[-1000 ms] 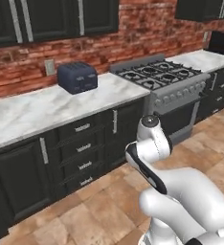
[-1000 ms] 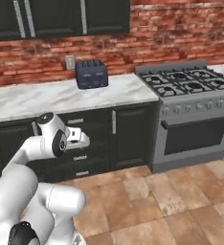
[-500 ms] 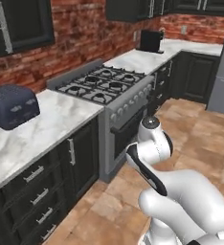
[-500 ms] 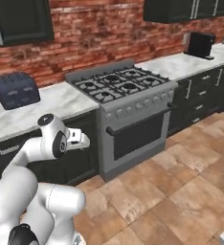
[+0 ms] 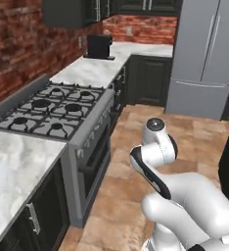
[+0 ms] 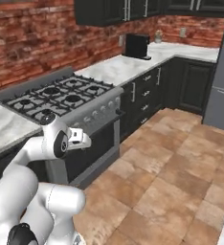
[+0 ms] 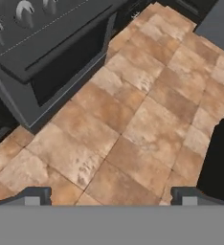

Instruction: Restock the sink supplies by placing the sponge and soap dispenser on the counter and next to the sink. Make sure the soap dispenser is upright.

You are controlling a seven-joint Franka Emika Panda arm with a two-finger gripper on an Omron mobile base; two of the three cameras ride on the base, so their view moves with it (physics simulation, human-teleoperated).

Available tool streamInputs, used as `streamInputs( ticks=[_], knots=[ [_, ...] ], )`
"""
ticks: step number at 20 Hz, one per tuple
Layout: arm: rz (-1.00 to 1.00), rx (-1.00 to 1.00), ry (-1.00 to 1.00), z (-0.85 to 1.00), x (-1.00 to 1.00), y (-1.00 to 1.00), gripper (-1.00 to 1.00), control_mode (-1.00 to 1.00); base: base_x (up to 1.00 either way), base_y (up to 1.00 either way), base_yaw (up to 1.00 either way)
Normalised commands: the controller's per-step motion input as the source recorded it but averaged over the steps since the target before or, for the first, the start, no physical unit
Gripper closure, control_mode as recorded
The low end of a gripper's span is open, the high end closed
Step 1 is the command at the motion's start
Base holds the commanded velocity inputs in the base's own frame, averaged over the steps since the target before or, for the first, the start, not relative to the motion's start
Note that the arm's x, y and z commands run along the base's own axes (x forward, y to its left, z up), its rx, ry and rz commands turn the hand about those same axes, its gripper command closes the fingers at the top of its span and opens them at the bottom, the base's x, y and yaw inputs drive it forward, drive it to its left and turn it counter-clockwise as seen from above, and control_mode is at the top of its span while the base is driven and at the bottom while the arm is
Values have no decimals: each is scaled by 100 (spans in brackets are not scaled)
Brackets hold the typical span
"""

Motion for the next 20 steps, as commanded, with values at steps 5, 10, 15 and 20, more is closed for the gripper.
streamInputs(
  ticks=[5, 10, 15, 20],
  knots=[
    [0, 0, 0, 0, 0, 0, -100, 100, 100, 0, -53],
    [0, 0, 0, 0, 0, 0, -100, 100, 100, 0, -53],
    [0, 0, 0, 0, 0, 0, -100, 100, 100, 13, -51],
    [0, 0, 0, 0, 0, 0, -100, 100, 100, 56, -47]
  ],
)
